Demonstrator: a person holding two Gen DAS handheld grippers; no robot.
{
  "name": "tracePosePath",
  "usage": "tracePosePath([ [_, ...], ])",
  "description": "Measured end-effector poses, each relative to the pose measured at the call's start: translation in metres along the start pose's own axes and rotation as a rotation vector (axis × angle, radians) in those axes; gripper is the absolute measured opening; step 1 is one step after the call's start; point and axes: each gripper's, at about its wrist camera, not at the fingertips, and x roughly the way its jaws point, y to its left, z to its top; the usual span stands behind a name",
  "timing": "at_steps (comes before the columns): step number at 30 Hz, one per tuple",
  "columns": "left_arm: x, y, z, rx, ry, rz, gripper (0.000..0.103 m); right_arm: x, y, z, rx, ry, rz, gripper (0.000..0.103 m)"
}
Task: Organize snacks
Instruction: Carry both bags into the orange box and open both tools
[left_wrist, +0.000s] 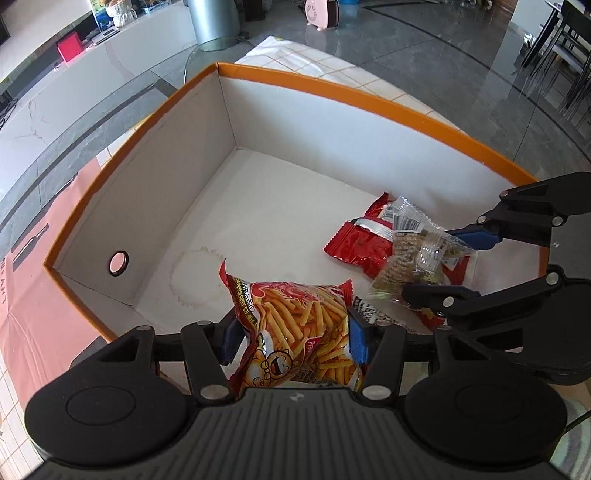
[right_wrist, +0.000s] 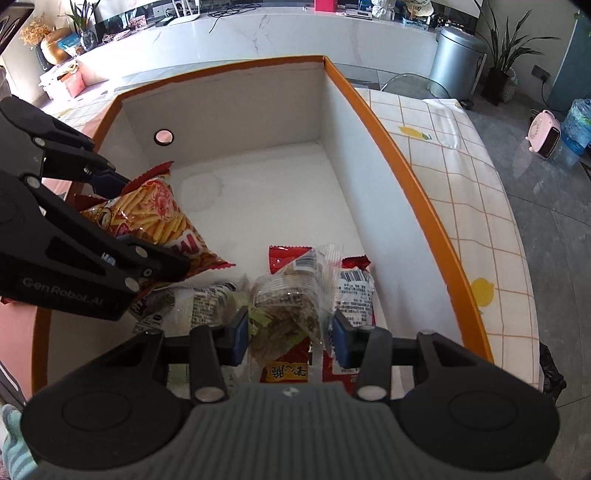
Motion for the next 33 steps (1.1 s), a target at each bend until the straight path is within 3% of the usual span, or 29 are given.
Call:
tracePosePath([
  [5, 0.01, -0.003, 0.002, 0.009, 0.04, -0.017, 0.064, 0.008, -0.003, -0.003, 0.002, 0.012, 0.005, 0.044],
  [10, 0.023, -0.007, 0.004, 0.04, 0.085, 0.02, 0.065, 0.009, -0.003, -0.002, -0.005, 0.013, -0.004, 0.047],
  [19, 0.019, -0.008, 0.003, 0.043, 0.085, 0.028, 0.074, 0.006, 0.001, -0.003, -0.006, 0.014, -0.018, 0.053],
  [22, 0.008, -0.007, 0.003, 0.026, 0.046, 0.032, 0.077, 0.004, 0.003, -0.002, -0.003, 0.021, -0.014, 0.059],
  [24, -0.003, -0.005, 0.003, 0.013, 0.01, 0.027, 0.079, -0.001, 0.007, -0.002, -0.017, 0.019, -0.024, 0.069],
  [33, -0.062, 0.001, -0.009, -0.032, -0.15, 0.023, 0.081, -0.038, 0.02, 0.002, -0.019, -0.037, -0.056, 0.078],
])
